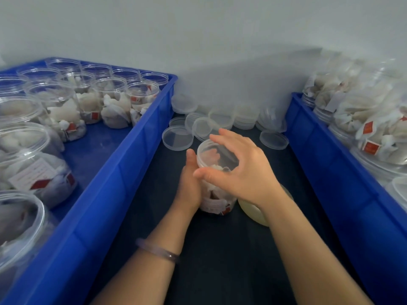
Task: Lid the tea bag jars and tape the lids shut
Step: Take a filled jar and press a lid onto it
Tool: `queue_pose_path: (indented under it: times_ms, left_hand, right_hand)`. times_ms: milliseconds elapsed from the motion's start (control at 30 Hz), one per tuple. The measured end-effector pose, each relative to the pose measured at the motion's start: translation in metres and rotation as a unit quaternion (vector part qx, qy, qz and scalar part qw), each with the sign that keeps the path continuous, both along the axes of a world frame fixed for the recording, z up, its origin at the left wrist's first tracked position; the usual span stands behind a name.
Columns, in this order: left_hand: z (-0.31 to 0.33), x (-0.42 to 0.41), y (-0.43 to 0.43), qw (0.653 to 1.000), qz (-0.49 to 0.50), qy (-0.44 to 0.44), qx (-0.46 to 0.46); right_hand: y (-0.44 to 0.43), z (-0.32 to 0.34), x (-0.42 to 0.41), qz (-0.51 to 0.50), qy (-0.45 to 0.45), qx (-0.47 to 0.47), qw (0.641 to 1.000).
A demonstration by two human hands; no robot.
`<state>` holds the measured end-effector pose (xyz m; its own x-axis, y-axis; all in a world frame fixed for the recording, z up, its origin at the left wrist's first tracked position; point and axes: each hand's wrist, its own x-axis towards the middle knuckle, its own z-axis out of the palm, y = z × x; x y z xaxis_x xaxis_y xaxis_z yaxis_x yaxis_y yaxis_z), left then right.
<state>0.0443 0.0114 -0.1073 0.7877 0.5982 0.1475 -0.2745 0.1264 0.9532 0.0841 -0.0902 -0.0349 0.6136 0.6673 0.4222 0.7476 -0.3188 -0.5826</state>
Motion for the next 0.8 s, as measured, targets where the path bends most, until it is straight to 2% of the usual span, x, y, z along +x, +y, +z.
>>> queue_pose_path:
  times_ms: [133, 200, 267, 333, 367, 433, 533, 600, 667, 733, 800]
  left_hand:
    - [0.000, -0.002, -0.002, 0.980, 0.144, 0.033, 0.132]
    - [0.002, -0.001, -0.003, 0.974, 0.162, 0.045, 0.154]
    - [0.005, -0.002, -0.002, 0.975, 0.176, 0.062, 0.123]
    - [0.010, -0.004, 0.005, 0.978, 0.200, 0.052, 0.037]
    - [0.009, -0.003, 0.011, 0.977, 0.211, 0.042, 0.008]
    - [0.009, -0.002, 0.016, 0.973, 0.222, 0.054, 0.016]
    - [0.009, -0.003, 0.012, 0.959, 0.259, 0.109, 0.045]
    - [0.014, -0.012, 0.008, 0.927, 0.345, 0.082, 0.123]
    - [0.022, -0.029, -0.001, 0.896, 0.357, -0.029, 0.262]
    - [0.024, -0.043, -0.016, 0.876, 0.252, -0.121, 0.394]
    - [0.022, -0.054, -0.031, 0.877, 0.120, -0.108, 0.452]
  right_hand:
    - [0.011, -0.008, -0.018, -0.088, -0.057, 0.057, 0.993]
    - [0.014, -0.009, -0.023, -0.100, -0.064, 0.053, 0.992]
    - [0.005, -0.005, -0.016, -0.055, 0.018, 0.042, 0.997]
    - [-0.018, -0.007, -0.003, -0.035, 0.150, 0.039, 0.987]
    - [-0.034, -0.012, 0.004, -0.049, 0.171, 0.016, 0.984]
    - [-0.067, -0.026, 0.016, -0.085, 0.142, -0.099, 0.981]
    - [-0.092, -0.039, 0.019, -0.079, 0.157, -0.268, 0.947]
    - [-0.092, -0.040, 0.021, -0.058, 0.155, -0.290, 0.943]
    - [-0.091, -0.038, 0.022, -0.044, 0.155, -0.258, 0.953]
    - [-0.091, -0.035, 0.018, -0.032, 0.191, -0.184, 0.964]
    - [-0.088, -0.028, 0.007, 0.007, 0.256, -0.089, 0.963]
